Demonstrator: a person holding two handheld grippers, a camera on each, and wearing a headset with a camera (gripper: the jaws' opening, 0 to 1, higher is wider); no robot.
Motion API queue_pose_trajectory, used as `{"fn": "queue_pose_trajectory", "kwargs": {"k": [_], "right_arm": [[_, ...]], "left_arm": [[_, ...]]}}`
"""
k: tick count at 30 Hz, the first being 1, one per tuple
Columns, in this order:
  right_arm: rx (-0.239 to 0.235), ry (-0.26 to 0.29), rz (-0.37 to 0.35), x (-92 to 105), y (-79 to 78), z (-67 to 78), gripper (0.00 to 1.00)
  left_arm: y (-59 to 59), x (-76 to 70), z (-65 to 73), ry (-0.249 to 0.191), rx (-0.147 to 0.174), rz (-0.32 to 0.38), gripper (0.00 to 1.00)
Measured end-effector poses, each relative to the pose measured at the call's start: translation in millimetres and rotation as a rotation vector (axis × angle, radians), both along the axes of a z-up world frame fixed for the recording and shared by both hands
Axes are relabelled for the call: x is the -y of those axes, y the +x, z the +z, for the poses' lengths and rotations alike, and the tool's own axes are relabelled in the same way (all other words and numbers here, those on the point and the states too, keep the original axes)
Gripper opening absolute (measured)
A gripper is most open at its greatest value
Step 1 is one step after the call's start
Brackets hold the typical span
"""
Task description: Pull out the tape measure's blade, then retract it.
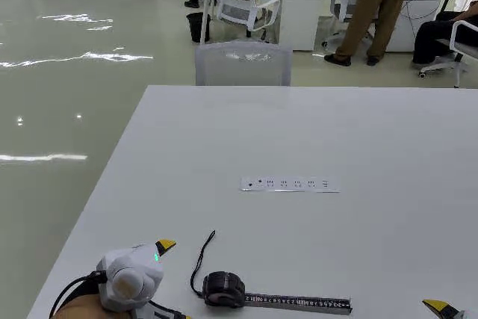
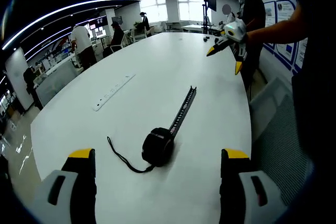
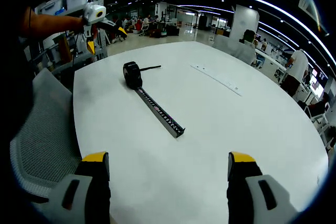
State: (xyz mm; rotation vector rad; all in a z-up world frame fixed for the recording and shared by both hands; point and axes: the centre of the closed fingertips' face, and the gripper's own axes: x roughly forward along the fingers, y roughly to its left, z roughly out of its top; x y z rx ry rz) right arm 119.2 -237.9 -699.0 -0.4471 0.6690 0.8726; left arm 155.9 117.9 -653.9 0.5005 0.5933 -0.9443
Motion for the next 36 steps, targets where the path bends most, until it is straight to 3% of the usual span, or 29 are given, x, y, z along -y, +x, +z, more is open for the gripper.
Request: {"fn": "queue_pose_trajectory", "kwargs": {"k": [13, 19, 36], "right_arm": [[-0.016, -0.025, 0.061, -10.3, 14.2, 0.8, 0.95], [-0.021, -0.066, 0.113, -16.3, 16.9, -2.1, 0.94], [-0.027, -0.118, 0.215, -37.8, 34.8, -1.6, 0.89]], "left_arm": [[9.8, 9.9, -8.7, 0.043, -0.019, -0.059, 0.97], [14.0, 17.4, -12.8, 0.065, -0.026, -0.088, 0.97], [24.7, 37.9, -22.3, 0.109, -0.041, -0.151, 0.94]]}}
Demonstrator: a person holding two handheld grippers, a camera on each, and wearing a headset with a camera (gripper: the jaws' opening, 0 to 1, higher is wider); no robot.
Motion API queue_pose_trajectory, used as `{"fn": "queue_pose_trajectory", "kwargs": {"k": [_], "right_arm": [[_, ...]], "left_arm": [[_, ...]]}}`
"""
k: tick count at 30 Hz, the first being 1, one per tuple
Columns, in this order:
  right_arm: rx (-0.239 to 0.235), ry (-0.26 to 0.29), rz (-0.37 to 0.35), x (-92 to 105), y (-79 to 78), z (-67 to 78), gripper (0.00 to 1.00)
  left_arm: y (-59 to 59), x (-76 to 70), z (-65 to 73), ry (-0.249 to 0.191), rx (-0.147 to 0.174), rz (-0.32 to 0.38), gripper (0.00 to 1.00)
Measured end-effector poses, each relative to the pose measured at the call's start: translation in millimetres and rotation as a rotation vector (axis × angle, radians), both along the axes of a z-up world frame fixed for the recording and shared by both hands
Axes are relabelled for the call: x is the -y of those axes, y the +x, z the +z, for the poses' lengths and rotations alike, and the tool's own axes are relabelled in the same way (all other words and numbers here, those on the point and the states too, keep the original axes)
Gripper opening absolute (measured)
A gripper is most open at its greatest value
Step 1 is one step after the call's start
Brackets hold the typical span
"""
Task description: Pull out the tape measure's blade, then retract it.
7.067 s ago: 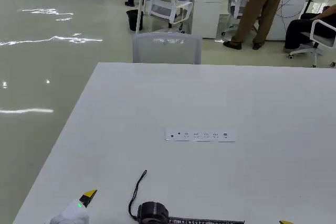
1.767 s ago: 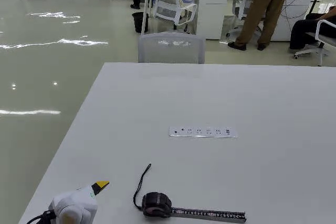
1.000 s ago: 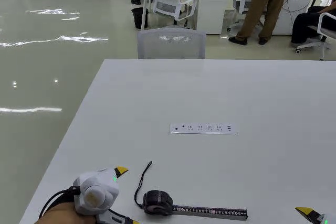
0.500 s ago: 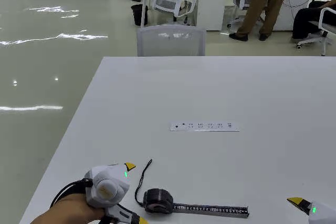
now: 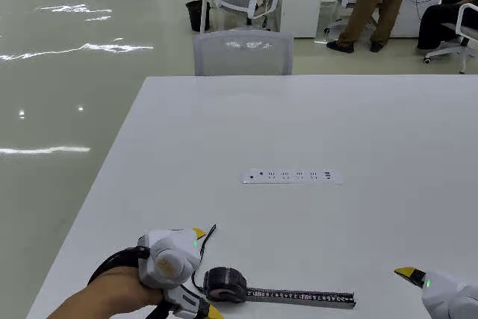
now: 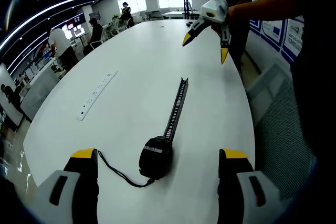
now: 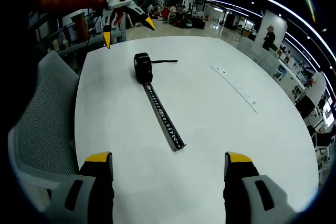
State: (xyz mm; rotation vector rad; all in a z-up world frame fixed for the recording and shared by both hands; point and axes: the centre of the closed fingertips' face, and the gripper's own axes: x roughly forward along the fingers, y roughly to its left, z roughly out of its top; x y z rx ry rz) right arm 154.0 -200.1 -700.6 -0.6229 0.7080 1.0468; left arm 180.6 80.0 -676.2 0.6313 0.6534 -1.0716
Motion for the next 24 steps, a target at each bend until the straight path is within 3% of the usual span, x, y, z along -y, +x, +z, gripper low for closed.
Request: {"fn": "queue_pose_trajectory", "kwargs": {"k": [14, 18, 24], "right_arm": [[-0.016, -0.031, 0.072, -13.5, 15.8, -5.2, 0.87], [-0.032, -0.048, 0.094, -13.8, 21.3, -11.8, 0.86], [-0.045, -0.069, 0.126, -21.2, 26.3, -8.5, 0.84]], "left_arm": [[15.7, 12.1, 5.5, 0.034, -0.002, -0.047, 0.90], [17.4, 14.9, 1.3, 0.049, -0.009, -0.063, 0.89], [19.5, 19.6, -5.8, 0.073, -0.021, -0.096, 0.88]]}}
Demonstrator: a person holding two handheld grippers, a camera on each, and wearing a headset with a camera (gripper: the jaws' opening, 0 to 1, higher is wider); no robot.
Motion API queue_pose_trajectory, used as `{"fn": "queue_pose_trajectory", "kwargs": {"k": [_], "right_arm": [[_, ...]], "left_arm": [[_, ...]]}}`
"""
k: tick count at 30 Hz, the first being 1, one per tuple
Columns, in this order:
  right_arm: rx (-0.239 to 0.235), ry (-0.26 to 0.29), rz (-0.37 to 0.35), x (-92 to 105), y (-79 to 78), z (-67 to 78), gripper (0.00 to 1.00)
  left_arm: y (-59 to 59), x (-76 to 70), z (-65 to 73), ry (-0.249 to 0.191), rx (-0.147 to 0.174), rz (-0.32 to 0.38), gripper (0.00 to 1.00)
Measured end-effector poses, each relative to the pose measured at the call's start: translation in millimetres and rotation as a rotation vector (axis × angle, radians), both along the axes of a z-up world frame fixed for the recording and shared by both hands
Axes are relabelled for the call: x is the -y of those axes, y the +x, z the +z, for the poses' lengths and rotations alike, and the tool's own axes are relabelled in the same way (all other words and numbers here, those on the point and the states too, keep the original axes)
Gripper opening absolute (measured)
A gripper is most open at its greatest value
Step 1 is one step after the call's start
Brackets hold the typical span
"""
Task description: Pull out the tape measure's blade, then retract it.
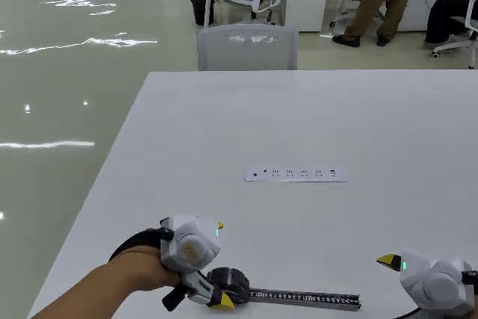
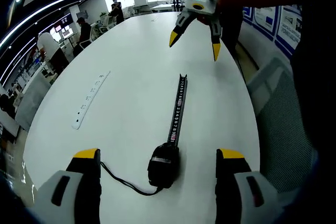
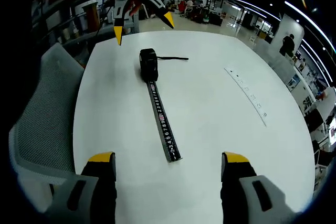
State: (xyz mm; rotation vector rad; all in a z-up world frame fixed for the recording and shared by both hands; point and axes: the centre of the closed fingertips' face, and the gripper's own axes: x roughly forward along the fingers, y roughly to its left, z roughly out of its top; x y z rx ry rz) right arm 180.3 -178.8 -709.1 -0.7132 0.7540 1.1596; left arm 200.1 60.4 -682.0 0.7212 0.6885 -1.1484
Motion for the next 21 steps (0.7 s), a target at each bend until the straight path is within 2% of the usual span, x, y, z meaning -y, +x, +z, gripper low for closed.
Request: {"fn": "queue_pose_trajectory", "kwargs": {"k": [3, 8, 11, 21], "right_arm": [[-0.008, -0.008, 0.010, -2.9, 1.7, -0.7, 0.84], [-0.032, -0.018, 0.025, -7.2, -0.1, -4.8, 0.83], [-0.058, -0.024, 0.038, -5.5, -1.3, -14.0, 0.78], [-0.081, -0.039, 0.036, -7.4, -0.3, -34.6, 0.72]], "left_arm": [[1.5, 1.4, -4.1, 0.014, 0.003, -0.023, 0.86], [3.3, 1.6, -13.7, 0.032, -0.015, -0.038, 0.86], [5.1, 0.7, -20.6, 0.038, -0.024, -0.042, 0.84], [3.1, 5.2, -38.8, 0.055, -0.055, -0.053, 0.78]]}}
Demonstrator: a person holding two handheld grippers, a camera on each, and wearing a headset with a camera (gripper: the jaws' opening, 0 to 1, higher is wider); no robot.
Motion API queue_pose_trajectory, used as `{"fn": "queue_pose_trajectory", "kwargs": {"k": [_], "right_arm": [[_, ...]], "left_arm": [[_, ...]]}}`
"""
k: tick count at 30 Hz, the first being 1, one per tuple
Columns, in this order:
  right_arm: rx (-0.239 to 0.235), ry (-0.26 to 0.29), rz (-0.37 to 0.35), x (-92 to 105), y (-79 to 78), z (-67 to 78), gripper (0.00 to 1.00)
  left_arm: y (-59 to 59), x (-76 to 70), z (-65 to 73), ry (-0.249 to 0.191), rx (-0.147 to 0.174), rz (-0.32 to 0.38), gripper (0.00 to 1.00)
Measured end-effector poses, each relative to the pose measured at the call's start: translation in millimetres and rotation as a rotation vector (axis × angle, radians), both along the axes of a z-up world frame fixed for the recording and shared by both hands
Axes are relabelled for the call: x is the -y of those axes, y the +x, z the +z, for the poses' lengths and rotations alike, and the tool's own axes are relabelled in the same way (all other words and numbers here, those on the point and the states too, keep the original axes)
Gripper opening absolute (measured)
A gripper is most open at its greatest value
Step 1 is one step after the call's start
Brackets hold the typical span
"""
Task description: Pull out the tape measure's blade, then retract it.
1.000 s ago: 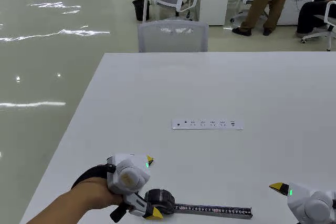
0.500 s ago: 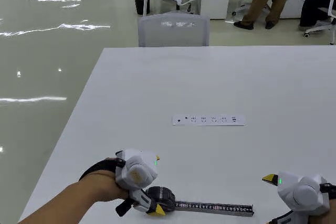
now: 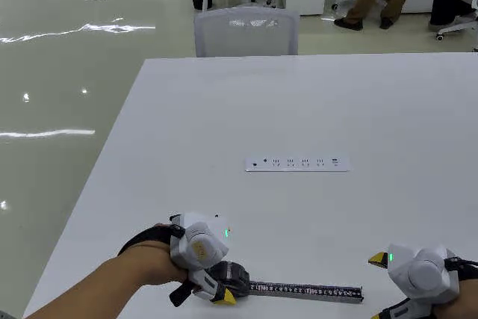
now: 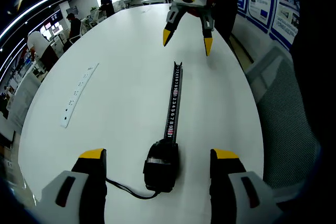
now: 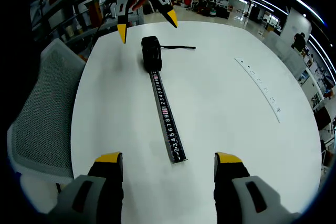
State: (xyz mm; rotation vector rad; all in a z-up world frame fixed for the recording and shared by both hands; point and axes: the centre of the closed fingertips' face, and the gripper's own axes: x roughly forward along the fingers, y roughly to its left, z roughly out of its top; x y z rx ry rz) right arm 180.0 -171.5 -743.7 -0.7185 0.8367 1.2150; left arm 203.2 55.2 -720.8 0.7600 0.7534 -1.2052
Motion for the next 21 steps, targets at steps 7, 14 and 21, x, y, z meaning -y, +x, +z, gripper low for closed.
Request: {"fn": "queue_pose_trajectory", "kwargs": {"k": [7, 14, 21], "right_arm": [[-0.006, -0.014, 0.007, -3.5, 5.7, -9.3, 0.67], [-0.019, -0.037, 0.025, -8.8, 5.7, -18.9, 0.58], [-0.021, -0.080, 0.059, -8.1, 5.4, -34.3, 0.50]], "left_arm": [[1.6, 1.0, -13.9, 0.011, -0.005, -0.005, 0.71], [-1.3, 3.1, -21.8, 0.013, -0.019, -0.011, 0.66], [1.5, -3.3, -33.1, 0.031, -0.016, -0.010, 0.63]]}}
